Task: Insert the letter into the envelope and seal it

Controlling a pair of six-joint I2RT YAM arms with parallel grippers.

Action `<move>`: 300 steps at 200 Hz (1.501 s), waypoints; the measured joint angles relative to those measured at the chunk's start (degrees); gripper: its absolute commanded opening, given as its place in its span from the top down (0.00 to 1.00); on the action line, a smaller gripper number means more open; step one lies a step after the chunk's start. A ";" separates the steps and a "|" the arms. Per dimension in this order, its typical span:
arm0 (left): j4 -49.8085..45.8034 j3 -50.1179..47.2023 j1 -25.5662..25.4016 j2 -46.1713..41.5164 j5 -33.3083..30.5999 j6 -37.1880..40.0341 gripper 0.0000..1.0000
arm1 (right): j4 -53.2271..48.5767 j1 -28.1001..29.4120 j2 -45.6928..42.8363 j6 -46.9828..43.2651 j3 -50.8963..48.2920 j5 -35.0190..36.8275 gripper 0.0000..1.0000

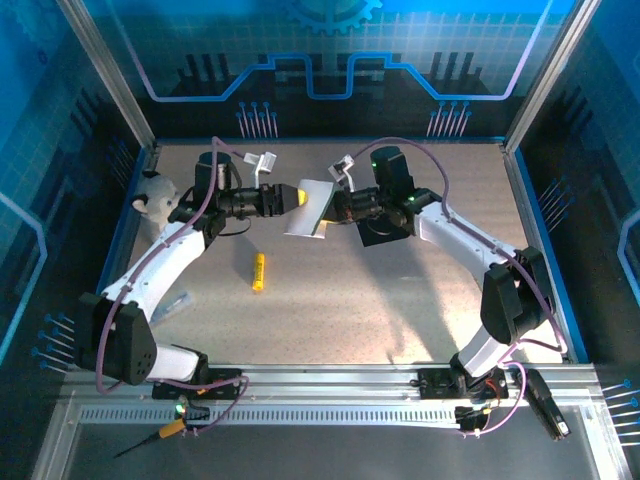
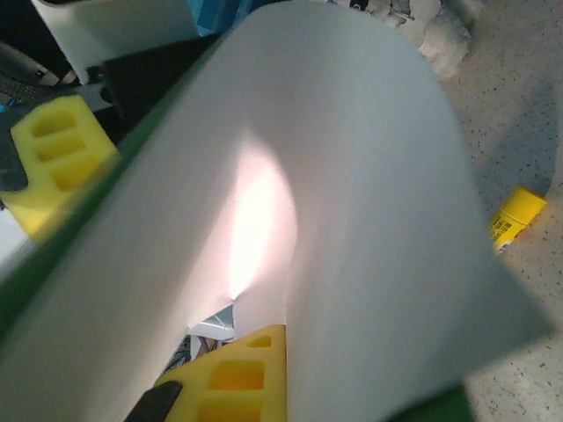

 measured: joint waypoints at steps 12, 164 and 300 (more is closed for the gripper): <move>1.05 -0.07 0.00 0.02 0.17 -0.74 0.51 | 0.79 0.00 0.00 0.66 -0.50 -0.20 1.00; 7.41 -0.37 0.00 0.74 1.27 -5.60 0.81 | 6.14 0.04 0.00 3.41 -2.51 -0.59 0.97; 10.19 -1.03 0.02 0.66 1.90 -8.04 0.89 | 6.29 -0.02 -0.02 3.39 -2.62 -0.57 0.93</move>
